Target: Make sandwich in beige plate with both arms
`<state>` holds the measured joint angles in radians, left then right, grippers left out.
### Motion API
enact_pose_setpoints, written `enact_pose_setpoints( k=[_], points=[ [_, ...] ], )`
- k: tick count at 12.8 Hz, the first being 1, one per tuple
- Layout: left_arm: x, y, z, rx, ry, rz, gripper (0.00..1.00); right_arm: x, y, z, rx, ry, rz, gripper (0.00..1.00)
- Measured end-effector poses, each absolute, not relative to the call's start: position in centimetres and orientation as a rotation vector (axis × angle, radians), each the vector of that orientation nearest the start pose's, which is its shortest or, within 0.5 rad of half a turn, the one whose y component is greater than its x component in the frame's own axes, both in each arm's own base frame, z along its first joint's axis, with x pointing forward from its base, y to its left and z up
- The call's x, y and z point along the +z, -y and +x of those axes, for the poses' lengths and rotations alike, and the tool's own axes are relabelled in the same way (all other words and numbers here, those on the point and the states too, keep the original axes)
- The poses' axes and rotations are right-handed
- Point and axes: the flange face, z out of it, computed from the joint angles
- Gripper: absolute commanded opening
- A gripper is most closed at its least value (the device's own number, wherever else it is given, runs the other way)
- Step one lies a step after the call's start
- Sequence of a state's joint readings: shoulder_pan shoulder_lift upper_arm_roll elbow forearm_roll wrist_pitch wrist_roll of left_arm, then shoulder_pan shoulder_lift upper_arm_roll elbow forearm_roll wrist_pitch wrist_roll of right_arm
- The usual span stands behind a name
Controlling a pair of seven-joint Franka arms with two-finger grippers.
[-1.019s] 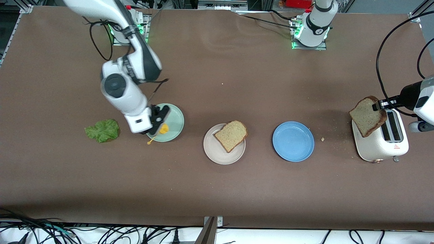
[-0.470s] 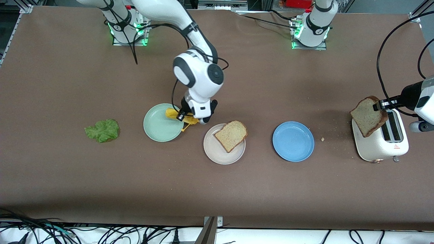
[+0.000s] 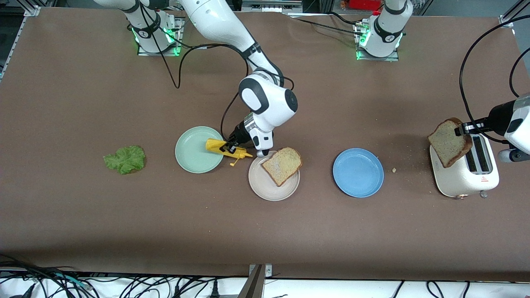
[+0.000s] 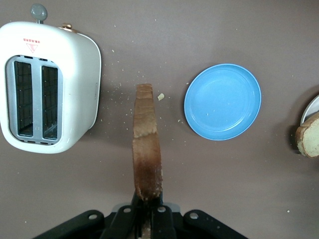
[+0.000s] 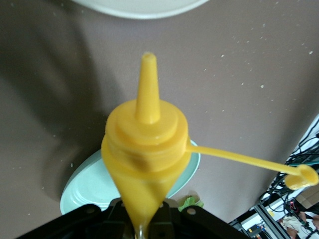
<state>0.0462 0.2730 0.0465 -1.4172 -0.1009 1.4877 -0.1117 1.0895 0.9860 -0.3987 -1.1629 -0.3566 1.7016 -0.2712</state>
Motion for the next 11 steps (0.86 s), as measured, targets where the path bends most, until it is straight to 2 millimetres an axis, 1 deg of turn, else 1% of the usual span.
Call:
enact_pose_setpoints(
  k=[3,5,7,9,11],
  points=[
    [52.9,-4.3,61.9,0.327,0.319,-3.196,0.00,21.2,-50.5,52.3,-0.241,-1.330,1.948,0.00],
    [52.9,-4.4,61.9,0.326,0.298,-3.200,0.00,21.0,-52.6,51.6,-0.186,-1.356,1.935,0.00],
    [52.9,-4.6,61.9,0.325,0.284,-3.202,0.00,19.6,-54.6,50.2,-0.132,-1.358,1.929,0.00],
    [52.9,-4.7,61.9,0.324,0.276,-3.203,0.00,18.1,-55.2,49.4,-0.122,-1.357,1.920,0.00],
    [52.9,-4.7,61.9,0.324,0.275,-3.204,0.00,18.0,-55.0,49.7,-0.119,-1.349,1.919,0.00]
  ],
)
